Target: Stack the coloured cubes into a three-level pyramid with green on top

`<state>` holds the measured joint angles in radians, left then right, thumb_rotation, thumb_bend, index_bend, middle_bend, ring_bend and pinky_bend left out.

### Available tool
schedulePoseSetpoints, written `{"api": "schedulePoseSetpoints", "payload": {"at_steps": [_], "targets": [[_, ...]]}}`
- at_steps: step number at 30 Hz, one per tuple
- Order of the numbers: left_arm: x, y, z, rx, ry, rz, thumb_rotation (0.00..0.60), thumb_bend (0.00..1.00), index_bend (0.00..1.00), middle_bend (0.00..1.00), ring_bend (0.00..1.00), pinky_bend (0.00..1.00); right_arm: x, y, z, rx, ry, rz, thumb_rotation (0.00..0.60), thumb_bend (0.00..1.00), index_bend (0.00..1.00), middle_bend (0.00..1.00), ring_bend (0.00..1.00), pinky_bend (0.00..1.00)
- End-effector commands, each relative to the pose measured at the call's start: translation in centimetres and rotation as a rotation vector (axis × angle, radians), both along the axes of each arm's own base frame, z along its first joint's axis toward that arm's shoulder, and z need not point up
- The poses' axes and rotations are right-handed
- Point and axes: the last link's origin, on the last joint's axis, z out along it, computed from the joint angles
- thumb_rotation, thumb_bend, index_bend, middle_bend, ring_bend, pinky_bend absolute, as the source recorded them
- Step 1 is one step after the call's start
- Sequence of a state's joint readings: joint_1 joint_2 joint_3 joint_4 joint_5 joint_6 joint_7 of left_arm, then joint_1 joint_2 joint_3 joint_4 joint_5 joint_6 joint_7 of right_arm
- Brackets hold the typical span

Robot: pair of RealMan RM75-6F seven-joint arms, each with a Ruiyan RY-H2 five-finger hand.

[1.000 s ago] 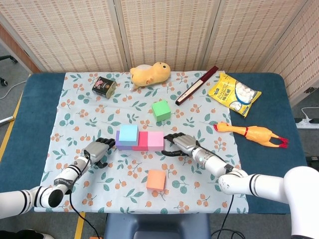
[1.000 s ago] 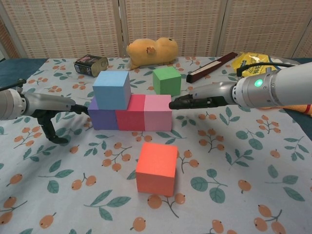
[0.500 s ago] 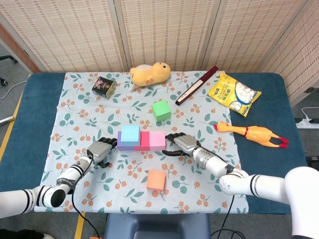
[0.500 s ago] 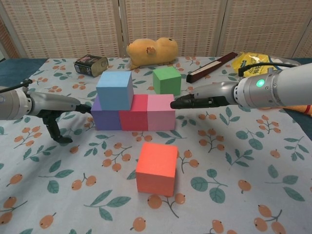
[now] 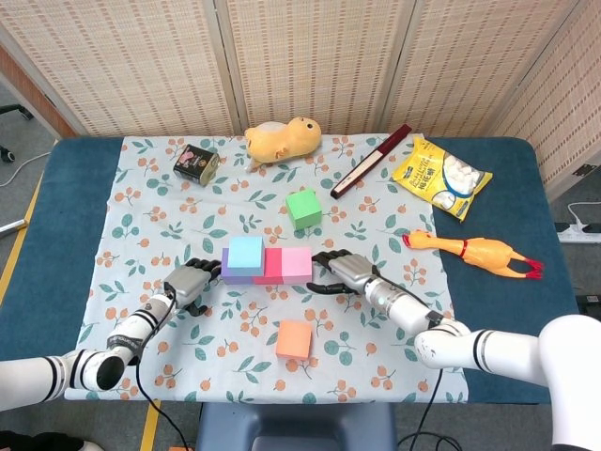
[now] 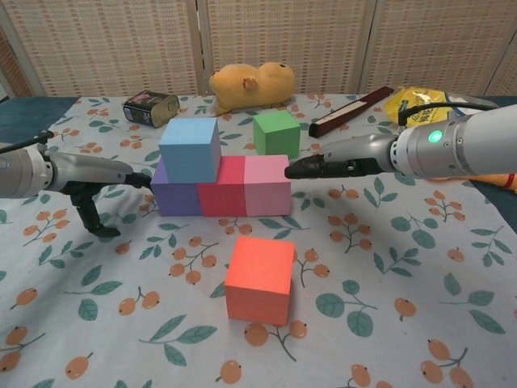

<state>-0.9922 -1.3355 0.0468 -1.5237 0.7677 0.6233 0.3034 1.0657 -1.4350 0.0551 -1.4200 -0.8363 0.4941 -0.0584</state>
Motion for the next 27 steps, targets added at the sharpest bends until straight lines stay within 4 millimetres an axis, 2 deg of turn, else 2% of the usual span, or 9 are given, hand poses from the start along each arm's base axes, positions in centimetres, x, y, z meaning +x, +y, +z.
{"api": "schedulePoseSetpoints", "payload": {"at_steps": [1,10,21,27], "targets": [[-0.2,0.0,0.1,0.0,0.003,0.007,0.6,0.37,0.0,0.0,0.0,0.0,-0.1,0.0,0.1,-0.002,0.0,-0.003,0.0,0.22,0.0,0.02,0.0,0.0],[-0.6,-0.2,0.2,-0.002,0.009,0.017,0.6,0.37,0.01,0.0,0.0,0.0,-0.4,0.3,0.4,-0.002,0.001,-0.011,0.0,0.22,0.0,0.02,0.0,0.0],[1.5,0.1,-0.4,-0.008,-0.017,-0.033,0.6,0.37,0.01,0.0,0.0,0.0,0.0,0.8,-0.1,0.017,-0.012,-0.01,0.0,0.22,0.0,0.02,0.0,0.0],[1.4,0.4,-0.4,-0.008,-0.008,-0.025,0.6,0.37,0.01,0.0,0.0,0.0,-0.2,0.7,0.1,0.009,-0.01,-0.013,0.0,0.22,0.0,0.02,0.0,0.0]]}}
